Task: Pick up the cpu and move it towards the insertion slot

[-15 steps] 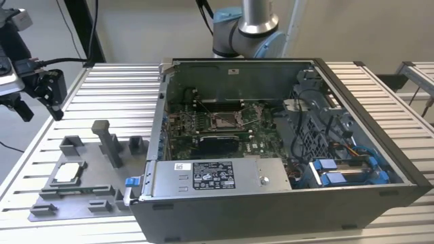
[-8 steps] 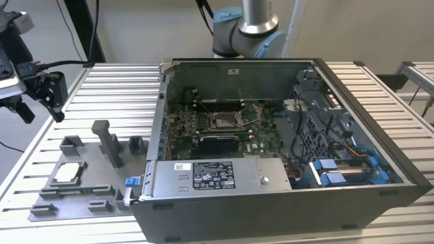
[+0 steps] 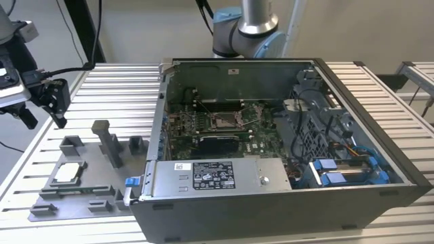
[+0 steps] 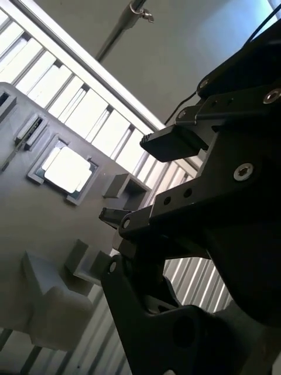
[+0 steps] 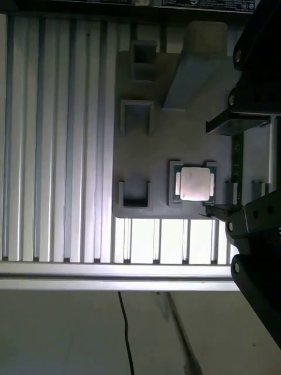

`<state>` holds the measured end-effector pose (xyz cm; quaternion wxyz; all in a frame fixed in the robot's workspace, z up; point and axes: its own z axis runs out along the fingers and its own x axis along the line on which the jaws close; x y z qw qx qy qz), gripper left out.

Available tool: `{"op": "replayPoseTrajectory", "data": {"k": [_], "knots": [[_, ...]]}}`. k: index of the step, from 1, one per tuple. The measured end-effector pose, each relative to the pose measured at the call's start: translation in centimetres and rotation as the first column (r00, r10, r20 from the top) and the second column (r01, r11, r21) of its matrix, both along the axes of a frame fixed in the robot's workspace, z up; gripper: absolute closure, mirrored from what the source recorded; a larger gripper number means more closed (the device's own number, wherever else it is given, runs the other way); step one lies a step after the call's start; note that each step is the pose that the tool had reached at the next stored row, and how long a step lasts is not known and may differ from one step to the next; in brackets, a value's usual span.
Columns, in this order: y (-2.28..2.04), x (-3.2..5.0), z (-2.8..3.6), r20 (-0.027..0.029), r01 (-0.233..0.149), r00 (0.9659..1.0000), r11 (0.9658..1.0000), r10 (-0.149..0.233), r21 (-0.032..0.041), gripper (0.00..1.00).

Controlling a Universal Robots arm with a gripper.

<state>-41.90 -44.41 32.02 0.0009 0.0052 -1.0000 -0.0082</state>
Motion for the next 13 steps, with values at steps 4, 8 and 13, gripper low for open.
{"op": "replayPoseTrajectory", "data": {"k": [4, 8, 13], "knots": [[0.0, 0.0, -0.54, -0.0001, 0.0, 1.0, 1.0, 0.0, -0.007, 0.0], [0.0, 0.0, -0.97, -0.0001, 0.0, 1.0, 0.9999, 0.0, -0.0114, 0.0], [0.0, -0.01, -1.83, 0.0004, 0.0, 1.0, 0.9999, 0.0, -0.0123, 0.0]]}}
